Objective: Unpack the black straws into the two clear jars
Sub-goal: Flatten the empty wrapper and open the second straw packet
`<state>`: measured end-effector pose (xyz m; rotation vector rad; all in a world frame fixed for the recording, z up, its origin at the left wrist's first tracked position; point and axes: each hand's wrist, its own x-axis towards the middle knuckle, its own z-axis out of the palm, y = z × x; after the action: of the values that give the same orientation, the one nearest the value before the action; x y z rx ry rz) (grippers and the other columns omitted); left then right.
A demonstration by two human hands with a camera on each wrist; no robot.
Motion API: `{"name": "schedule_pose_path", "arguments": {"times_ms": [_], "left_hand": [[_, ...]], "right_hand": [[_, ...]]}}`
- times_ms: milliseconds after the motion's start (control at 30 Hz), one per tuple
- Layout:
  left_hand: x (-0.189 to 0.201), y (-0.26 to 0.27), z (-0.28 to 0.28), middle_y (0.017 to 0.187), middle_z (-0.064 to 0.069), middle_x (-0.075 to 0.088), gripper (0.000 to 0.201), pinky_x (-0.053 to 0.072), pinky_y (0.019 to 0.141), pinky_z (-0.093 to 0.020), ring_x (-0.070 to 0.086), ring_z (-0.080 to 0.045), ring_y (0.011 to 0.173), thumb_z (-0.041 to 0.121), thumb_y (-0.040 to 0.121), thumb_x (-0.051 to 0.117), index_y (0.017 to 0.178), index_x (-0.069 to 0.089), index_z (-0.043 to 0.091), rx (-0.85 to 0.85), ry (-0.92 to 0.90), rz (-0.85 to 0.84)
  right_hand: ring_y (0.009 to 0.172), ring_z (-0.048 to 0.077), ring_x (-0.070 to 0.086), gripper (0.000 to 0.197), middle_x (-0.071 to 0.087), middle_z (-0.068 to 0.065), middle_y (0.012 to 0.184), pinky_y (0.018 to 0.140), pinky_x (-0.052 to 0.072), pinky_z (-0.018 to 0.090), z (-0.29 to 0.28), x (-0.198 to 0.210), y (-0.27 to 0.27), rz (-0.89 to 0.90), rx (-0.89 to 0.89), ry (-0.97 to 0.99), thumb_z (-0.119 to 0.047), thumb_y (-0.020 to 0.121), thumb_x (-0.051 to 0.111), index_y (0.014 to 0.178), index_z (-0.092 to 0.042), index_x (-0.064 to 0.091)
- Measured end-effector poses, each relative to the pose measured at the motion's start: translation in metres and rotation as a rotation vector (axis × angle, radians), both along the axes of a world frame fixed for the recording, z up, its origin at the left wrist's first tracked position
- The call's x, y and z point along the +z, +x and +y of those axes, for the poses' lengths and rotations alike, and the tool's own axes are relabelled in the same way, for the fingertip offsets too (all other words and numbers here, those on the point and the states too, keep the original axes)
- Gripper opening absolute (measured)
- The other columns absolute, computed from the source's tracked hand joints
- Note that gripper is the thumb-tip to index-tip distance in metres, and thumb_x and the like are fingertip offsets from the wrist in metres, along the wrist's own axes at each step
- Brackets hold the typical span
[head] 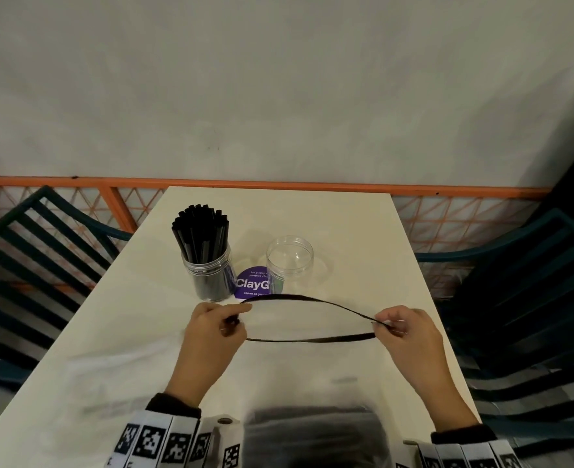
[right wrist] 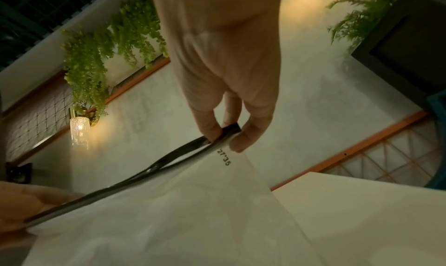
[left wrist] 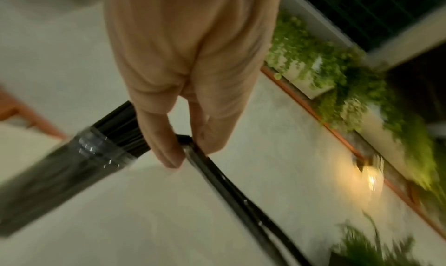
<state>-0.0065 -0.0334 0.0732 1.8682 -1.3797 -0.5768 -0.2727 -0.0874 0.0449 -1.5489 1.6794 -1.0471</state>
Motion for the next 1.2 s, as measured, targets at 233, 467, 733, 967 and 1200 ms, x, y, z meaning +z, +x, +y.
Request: {"name": "schedule_pose_path", "arguments": {"times_ms": [233,467,733,967,1200], "left_hand": [[-0.005,-0.006,-0.004,0.090,-0.017,0.067,0.026,0.053,0.072,-0.026,0.063,-0.022,0.085,-0.003,0.083,0.057,0.105,0.053,0.009,-0.026,0.157,0.932],[-0.014,0.008,-0.006,0.075,-0.004,0.073,0.024,0.057,0.059,-0.023,0.066,-0.013,0.064,0.000,0.081,0.058,0.103,0.056,0.010,-0.025,0.204,1.201],[-0.018,0.016,-0.008,0.083,-0.008,0.072,0.060,0.058,0.061,-0.034,0.068,-0.022,0.070,0.012,0.028,0.088,0.083,0.064,0.013,-0.080,0.149,1.607],[0.005,-0.006,-0.005,0.098,-0.009,0.064,0.036,0.052,0.079,-0.034,0.064,-0.017,0.082,0.015,0.064,0.079,0.089,0.053,0.018,-0.150,0.087,1.138],[-0.009,0.003,-0.009,0.104,-0.006,0.050,0.008,0.042,0.064,-0.024,0.057,-0.018,0.078,0.015,0.084,0.060,0.083,0.055,0.020,0.098,0.054,0.287]], "right_hand": [[0.079,0.024,0.065,0.013,0.070,0.010,0.080,0.066,0.057,0.023,-0.002,0.001,0.024,-0.549,0.147,0.350,-0.001,0.086,0.058,0.088,-0.006,0.070],[0.072,0.018,0.071,0.055,0.072,0.009,0.085,0.061,0.060,0.030,-0.016,-0.007,0.014,-1.295,0.107,0.581,-0.005,0.061,0.079,0.111,-0.007,0.056],[0.080,0.018,0.065,0.033,0.068,0.010,0.093,0.064,0.058,0.025,-0.013,-0.006,0.005,-1.349,0.195,0.564,-0.028,0.071,0.075,0.095,-0.007,0.066],[0.087,0.024,0.061,0.010,0.061,0.013,0.106,0.076,0.046,0.029,-0.016,-0.013,0.013,-0.034,0.088,0.173,-0.013,0.088,0.058,0.091,-0.022,0.061],[0.076,0.022,0.063,0.013,0.067,0.013,0.081,0.056,0.054,0.019,-0.016,0.009,0.006,-0.573,-0.018,0.289,0.004,0.083,0.061,0.082,-0.008,0.066]]}}
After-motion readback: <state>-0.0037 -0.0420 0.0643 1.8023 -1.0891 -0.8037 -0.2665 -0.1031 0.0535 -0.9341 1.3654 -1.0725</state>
